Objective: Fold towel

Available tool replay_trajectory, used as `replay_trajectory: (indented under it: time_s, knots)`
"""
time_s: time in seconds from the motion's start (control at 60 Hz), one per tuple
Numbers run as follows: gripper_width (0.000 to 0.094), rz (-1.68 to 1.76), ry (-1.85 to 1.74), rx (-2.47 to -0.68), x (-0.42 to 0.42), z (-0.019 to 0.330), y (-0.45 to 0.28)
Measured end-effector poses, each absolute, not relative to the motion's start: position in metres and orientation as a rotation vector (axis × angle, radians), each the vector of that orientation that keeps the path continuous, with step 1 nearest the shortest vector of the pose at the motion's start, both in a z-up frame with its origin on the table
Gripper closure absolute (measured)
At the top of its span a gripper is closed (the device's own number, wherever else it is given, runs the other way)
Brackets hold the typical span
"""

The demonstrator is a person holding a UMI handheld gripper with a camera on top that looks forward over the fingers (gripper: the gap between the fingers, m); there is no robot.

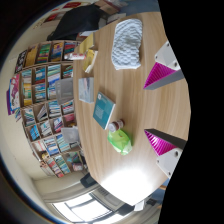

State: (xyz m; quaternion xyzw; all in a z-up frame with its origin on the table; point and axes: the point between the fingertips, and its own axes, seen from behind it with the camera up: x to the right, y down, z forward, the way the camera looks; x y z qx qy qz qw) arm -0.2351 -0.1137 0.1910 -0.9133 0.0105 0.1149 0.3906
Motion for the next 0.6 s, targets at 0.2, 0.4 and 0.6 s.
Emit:
replay_trajectory:
  time_s: [0.2, 0.4, 0.6]
  knots:
    - [0.0115, 0.171, 0.071, -2.352, -0.159, 0.148, -0.059]
    - [0.0136, 0.020, 0.031, -2.388, -0.079, 0.070, 0.013]
    - [0.0449, 0.035, -0.015, -2.561, -0.058, -0.016, 0.029]
